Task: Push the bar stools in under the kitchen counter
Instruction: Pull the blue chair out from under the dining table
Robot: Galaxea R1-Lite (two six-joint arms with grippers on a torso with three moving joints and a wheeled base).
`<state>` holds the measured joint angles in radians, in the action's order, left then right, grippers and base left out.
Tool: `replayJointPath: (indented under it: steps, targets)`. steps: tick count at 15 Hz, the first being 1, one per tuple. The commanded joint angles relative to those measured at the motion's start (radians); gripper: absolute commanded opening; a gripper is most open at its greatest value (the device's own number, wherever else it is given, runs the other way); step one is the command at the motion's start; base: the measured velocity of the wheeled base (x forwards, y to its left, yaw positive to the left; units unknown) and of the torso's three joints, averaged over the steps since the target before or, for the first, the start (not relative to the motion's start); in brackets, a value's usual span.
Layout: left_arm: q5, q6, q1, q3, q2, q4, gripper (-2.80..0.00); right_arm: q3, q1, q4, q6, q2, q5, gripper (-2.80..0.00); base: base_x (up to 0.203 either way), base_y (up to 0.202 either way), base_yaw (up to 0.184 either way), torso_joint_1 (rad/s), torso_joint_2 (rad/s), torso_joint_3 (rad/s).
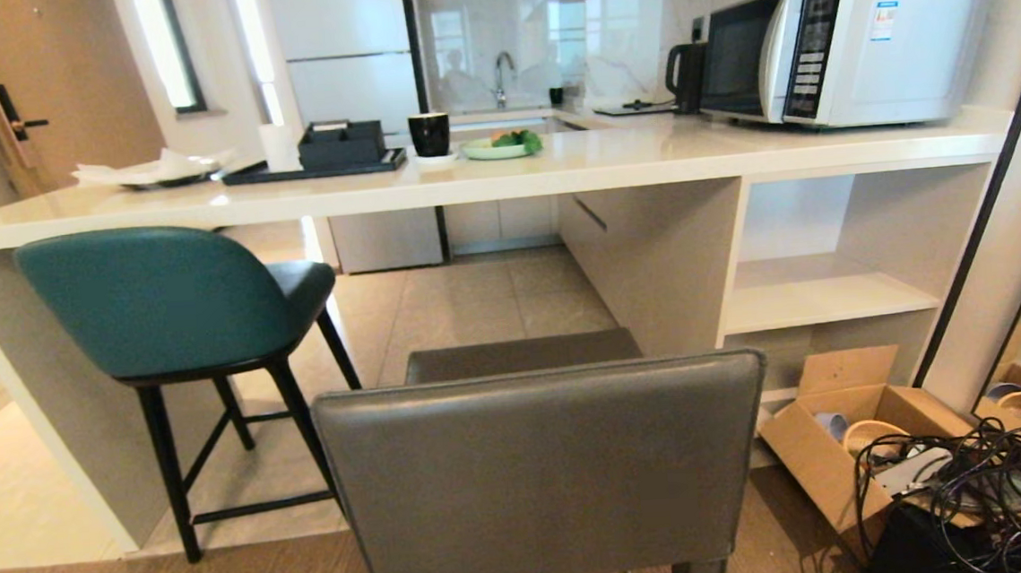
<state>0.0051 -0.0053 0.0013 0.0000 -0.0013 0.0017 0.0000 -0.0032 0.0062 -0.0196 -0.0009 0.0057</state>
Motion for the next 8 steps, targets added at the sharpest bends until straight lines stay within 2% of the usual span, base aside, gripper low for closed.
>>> replayJointPath:
  steps: [1,8]
  targets:
    - [0.001,-0.001,0.002,0.000,0.001,0.000,-2.80,0.000,0.000,0.000,0.000,0.001,0.000,-2.80,0.000,0.000,0.000,0.000,0.00,0.000]
    - [-0.004,0.002,0.000,0.000,0.001,0.000,-2.80,0.000,0.000,0.000,0.004,0.001,0.000,-2.80,0.000,0.000,0.000,0.000,0.00,0.000]
